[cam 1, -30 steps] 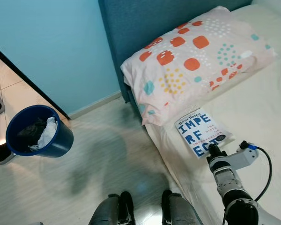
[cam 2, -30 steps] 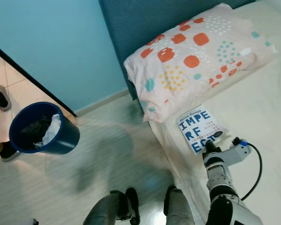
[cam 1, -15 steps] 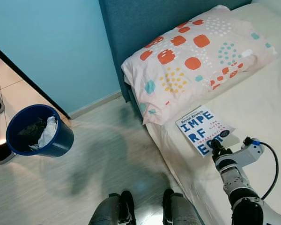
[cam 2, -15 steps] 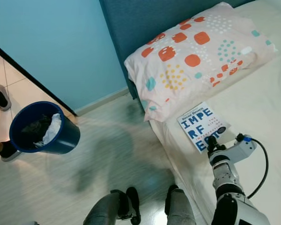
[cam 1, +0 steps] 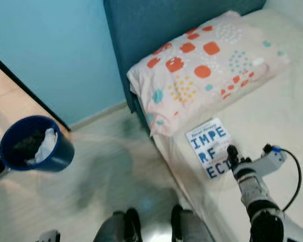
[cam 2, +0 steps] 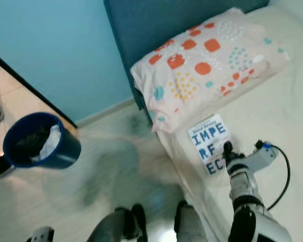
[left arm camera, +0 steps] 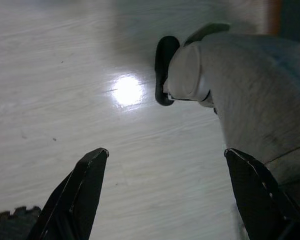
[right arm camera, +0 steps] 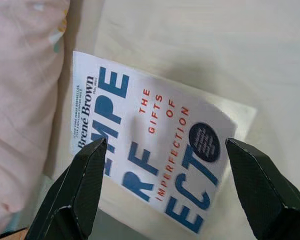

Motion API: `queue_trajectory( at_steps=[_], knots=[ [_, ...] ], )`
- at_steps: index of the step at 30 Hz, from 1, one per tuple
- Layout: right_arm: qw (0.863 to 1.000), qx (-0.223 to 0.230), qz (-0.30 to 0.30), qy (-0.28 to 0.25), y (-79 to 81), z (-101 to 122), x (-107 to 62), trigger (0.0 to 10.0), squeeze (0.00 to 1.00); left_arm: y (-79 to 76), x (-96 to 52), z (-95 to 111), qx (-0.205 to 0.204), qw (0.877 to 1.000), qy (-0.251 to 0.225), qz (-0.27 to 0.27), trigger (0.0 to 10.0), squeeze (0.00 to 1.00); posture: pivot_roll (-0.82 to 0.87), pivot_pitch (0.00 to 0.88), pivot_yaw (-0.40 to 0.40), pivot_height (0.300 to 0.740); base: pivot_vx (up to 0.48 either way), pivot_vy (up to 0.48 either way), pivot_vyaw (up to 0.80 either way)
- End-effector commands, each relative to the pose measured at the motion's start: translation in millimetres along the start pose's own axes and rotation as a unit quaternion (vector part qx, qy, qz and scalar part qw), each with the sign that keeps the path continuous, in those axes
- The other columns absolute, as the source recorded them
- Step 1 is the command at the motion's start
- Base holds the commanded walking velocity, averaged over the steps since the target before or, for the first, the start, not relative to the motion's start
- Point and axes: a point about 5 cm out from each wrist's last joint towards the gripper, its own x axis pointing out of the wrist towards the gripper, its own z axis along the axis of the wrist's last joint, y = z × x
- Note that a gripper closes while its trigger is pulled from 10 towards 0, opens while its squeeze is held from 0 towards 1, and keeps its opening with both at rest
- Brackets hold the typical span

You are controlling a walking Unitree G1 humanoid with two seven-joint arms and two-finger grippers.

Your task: Clean up the room

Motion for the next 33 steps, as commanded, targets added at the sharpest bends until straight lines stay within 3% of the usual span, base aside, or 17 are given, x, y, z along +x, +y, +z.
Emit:
queue_trajectory(
  at_steps=[1, 2, 3, 4, 5, 8, 10, 13, 14, 16, 17, 18, 22, 26, 27, 30, 33],
  knots=[
    [0.999, -0.011, -0.019, 0.032, -11.5, -22, -7.5, 10.0, 0.90, 2.7, -5.5, -21, -0.023, 0.999, 0.033, 0.018, 10.0, 0.00, 0.02, 0.301, 0.039, 0.684, 0.000, 0.000, 0.00],
    [0.999, -0.020, -0.015, 0.038, -9.7, -26, -8.3, 10.0, 0.87, 0.7, -3.2, -20, -0.025, 0.999, 0.034, 0.020, 10.0, 0.00, 0.01, 0.282, 0.033, 0.684, 0.000, 0.000, 0.00],
    [0.998, -0.033, -0.009, 0.047, -7.5, -32, -9.4, 10.0, 0.69, -1.6, -0.6, -19, -0.027, 0.999, 0.035, 0.022, 10.0, 0.00, 0.00, 0.262, 0.029, 0.684, 0.000, 0.000, 0.00],
    [0.996, -0.054, 0.001, 0.068, -5.8, -44, -12.7, 10.0, 0.05, -3.6, 1.4, -18, -0.029, 0.999, 0.038, 0.026, 10.0, 0.00, -0.01, 0.244, 0.023, 0.684, 0.000, 0.000, 0.00],
    [0.996, -0.054, 0.001, 0.068, -5.8, -44, -12.7, 10.0, 0.05, -3.6, 1.4, -18, -0.029, 0.999, 0.038, 0.026, 10.0, 0.00, -0.01, 0.244, 0.023, 0.684, 0.000, 0.000, 0.00],
    [0.988, -0.090, 0.021, 0.124, -3.3, -73, -22.6, 10.0, 0.00, -8.2, 7.2, -14, -0.035, 0.998, 0.041, 0.037, 10.0, 0.00, -0.02, 0.205, 0.014, 0.684, 0.000, 0.000, 0.00],
    [0.967, -0.161, 0.029, 0.194, -10.4, -110, -41.3, 10.0, 0.00, -9.5, 12.6, -8, -0.023, 0.996, 0.049, 0.066, 10.0, 0.00, -0.05, 0.147, 0.008, 0.684, 0.000, 0.000, 0.00],
    [0.963, -0.171, 0.027, 0.204, -12.0, -116, -44.5, 10.0, 0.00, -10.0, 13.9, -6, -0.018, 0.996, 0.050, 0.071, 10.0, 0.00, -0.05, 0.147, 0.008, 0.684, 0.000, 0.000, 0.00],
    [0.949, -0.217, 0.024, 0.229, -18.6, -129, -54.3, 10.0, 0.00, -10.0, 16.2, -1, -0.011, 0.995, 0.047, 0.085, 10.0, 0.00, -0.07, 0.107, 0.012, 0.684, 0.000, 0.000, 0.00],
    [0.904, -0.325, 0.036, 0.276, -32.3, -156, -76.8, 10.0, 0.00, -10.1, 21.0, 13, 0.005, 0.994, 0.035, 0.106, 10.0, 0.00, -0.08, 0.086, 0.018, 0.684, 0.000, 0.000, 0.00],
    [0.904, -0.325, 0.036, 0.276, -32.3, -156, -76.8, 10.0, 0.00, -10.1, 21.0, 13, 0.005, 0.994, 0.035, 0.106, 10.0, 0.00, -0.08, 0.086, 0.018, 0.684, 0.000, 0.000, 0.00],
    [0.882, -0.365, 0.032, 0.296, -41.8, -167, -89.4, 10.0, 0.00, -9.9, 24.0, 24, 0.031, 0.991, 0.026, 0.124, 10.0, 0.00, -0.10, 0.068, 0.018, 0.684, 0.000, 0.000, 0.00],
    [0.874, -0.367, 0.006, 0.317, -57.4, -172, -100.2, 10.0, 0.00, -11.0, 29.1, 47, 0.056, 0.987, -0.002, 0.151, 10.0, 0.00, -0.11, 0.053, 0.016, 0.684, 0.000, 0.000, 0.00],
    [0.884, -0.335, -0.032, 0.325, -72.0, -169, -104.7, 10.0, 0.00, -15.4, 33.7, 65, 0.054, 0.985, -0.025, 0.162, 10.0, 0.00, -0.12, 0.050, 0.009, 0.684, 0.000, 0.000, 0.00],
    [0.880, -0.338, -0.038, 0.332, -77.1, -170, -107.9, 10.0, 0.00, -20.5, 36.5, 67, 0.052, 0.985, -0.026, 0.160, 10.0, 0.00, -0.14, 0.043, -0.002, 0.684, 0.000, 0.000, 0.00],
    [0.866, -0.360, -0.036, 0.346, -82.5, -172, -112.7, 10.0, 0.00, -31.8, 41.3, 60, 0.049, 0.987, -0.008, 0.153, 10.0, 0.00, -0.15, 0.018, -0.009, 0.684, -0.092, 0.000, 0.00],
    [0.862, -0.366, -0.033, 0.350, -83.5, -173, -114.2, 10.0, 0.00, -35.1, 41.5, 49, 0.051, 0.987, 0.007, 0.150, 10.0, 0.00, -0.15, 0.010, -0.011, 0.684, -0.316, 0.000, 0.00]
  ],
)
